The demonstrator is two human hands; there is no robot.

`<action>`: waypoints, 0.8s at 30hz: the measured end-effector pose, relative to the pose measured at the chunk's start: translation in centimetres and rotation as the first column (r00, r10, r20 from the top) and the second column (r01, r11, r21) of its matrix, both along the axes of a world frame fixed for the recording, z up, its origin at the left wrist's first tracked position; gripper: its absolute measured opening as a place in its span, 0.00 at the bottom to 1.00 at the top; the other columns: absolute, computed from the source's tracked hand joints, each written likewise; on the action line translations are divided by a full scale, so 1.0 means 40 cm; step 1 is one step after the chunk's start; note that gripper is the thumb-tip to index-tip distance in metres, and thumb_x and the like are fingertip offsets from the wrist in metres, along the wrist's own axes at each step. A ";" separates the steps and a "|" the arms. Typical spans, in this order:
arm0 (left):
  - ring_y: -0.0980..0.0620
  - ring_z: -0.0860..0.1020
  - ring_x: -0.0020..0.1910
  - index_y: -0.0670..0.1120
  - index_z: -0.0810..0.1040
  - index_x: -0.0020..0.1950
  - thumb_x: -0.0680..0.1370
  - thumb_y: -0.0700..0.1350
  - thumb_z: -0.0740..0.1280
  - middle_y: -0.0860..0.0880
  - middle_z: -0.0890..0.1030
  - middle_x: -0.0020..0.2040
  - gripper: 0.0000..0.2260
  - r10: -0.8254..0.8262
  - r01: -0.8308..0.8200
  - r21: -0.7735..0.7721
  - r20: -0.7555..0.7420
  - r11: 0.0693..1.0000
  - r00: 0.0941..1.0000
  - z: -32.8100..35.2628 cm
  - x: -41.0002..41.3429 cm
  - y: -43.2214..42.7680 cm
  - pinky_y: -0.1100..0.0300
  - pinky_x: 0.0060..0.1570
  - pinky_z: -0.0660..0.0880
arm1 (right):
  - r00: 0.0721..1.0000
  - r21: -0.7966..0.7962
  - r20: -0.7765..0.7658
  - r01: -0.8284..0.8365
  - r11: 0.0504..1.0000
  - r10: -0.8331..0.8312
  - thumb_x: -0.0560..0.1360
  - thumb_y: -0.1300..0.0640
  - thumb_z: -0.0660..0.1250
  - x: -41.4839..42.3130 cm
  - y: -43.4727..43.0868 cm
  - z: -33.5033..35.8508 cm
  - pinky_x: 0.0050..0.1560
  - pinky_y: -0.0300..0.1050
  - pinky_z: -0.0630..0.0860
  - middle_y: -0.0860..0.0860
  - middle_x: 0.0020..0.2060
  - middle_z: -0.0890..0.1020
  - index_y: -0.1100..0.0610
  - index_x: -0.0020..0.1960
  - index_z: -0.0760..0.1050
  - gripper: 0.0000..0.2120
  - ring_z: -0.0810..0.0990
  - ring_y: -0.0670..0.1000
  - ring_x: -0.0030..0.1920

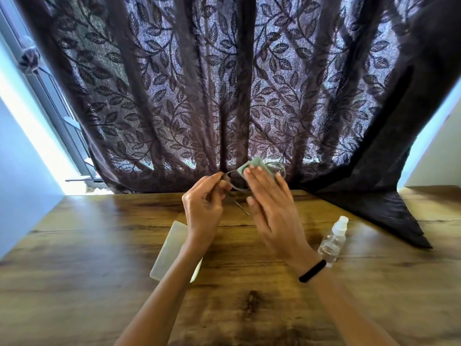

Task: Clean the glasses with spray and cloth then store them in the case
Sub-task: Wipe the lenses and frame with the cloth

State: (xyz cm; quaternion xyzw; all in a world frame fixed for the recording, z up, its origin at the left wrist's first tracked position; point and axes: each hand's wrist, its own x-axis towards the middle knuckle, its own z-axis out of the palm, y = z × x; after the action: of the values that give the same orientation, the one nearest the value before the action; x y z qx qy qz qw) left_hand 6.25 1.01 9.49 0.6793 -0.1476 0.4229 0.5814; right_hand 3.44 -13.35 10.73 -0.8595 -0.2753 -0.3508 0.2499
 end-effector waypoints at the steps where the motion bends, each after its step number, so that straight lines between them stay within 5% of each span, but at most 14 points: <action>1: 0.59 0.80 0.37 0.49 0.79 0.53 0.73 0.34 0.63 0.59 0.80 0.38 0.14 0.020 -0.020 0.009 0.006 1.000 1.000 -0.002 0.002 0.001 0.60 0.38 0.80 | 1.000 -0.021 0.012 -0.018 1.000 0.018 0.80 0.54 0.52 -0.007 0.014 0.000 0.74 0.51 0.52 0.50 0.72 0.61 0.56 0.72 0.58 0.22 0.55 0.46 0.74; 4: 0.66 0.75 0.36 0.37 0.81 0.49 0.71 0.30 0.64 0.54 0.78 0.37 0.10 0.113 -0.115 0.095 0.022 0.989 0.993 -0.002 0.002 0.009 0.71 0.38 0.73 | 0.997 -0.116 0.062 -0.048 0.992 0.055 0.80 0.55 0.52 -0.022 0.045 -0.001 0.73 0.51 0.53 0.50 0.72 0.62 0.57 0.72 0.60 0.22 0.57 0.47 0.74; 8: 0.67 0.75 0.36 0.36 0.81 0.48 0.71 0.31 0.63 0.53 0.78 0.37 0.10 0.150 -0.152 0.106 0.024 0.983 0.988 0.010 -0.006 0.018 0.73 0.38 0.70 | 0.993 -0.205 0.112 -0.007 0.979 0.030 0.80 0.53 0.53 -0.022 0.043 -0.002 0.73 0.52 0.54 0.51 0.72 0.62 0.56 0.73 0.59 0.22 0.57 0.47 0.74; 11: 0.63 0.79 0.38 0.39 0.80 0.51 0.72 0.32 0.63 0.54 0.79 0.38 0.10 0.099 -0.099 0.011 0.006 0.995 0.995 0.013 -0.010 0.018 0.64 0.39 0.77 | 0.996 -0.206 0.080 0.053 0.977 -0.038 0.80 0.50 0.52 -0.011 0.015 -0.006 0.73 0.53 0.52 0.50 0.73 0.61 0.56 0.73 0.57 0.23 0.57 0.47 0.74; 14: 0.45 0.82 0.38 0.39 0.79 0.52 0.75 0.35 0.63 0.47 0.81 0.38 0.09 0.021 -0.025 -0.085 -0.049 0.996 0.999 0.011 -0.014 0.016 0.48 0.37 0.80 | 0.993 -0.146 -0.001 0.118 0.982 -0.119 0.80 0.48 0.51 0.011 -0.026 -0.002 0.74 0.52 0.49 0.49 0.72 0.60 0.55 0.72 0.58 0.23 0.56 0.47 0.74; 24: 0.42 0.82 0.39 0.38 0.80 0.50 0.77 0.32 0.63 0.39 0.81 0.39 0.07 -0.009 0.005 -0.053 -0.081 0.999 0.997 0.023 -0.019 0.012 0.48 0.39 0.80 | 0.998 -0.033 0.007 0.061 0.998 -0.061 0.80 0.51 0.53 0.017 -0.008 0.009 0.74 0.51 0.50 0.49 0.73 0.60 0.56 0.73 0.58 0.23 0.54 0.45 0.74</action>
State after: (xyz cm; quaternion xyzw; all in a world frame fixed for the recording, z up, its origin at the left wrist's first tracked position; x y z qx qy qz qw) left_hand 5.50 1.47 10.41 0.6799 -0.1153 0.3966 0.6060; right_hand 4.12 -13.66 11.08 -0.8704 -0.2556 -0.3561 0.2241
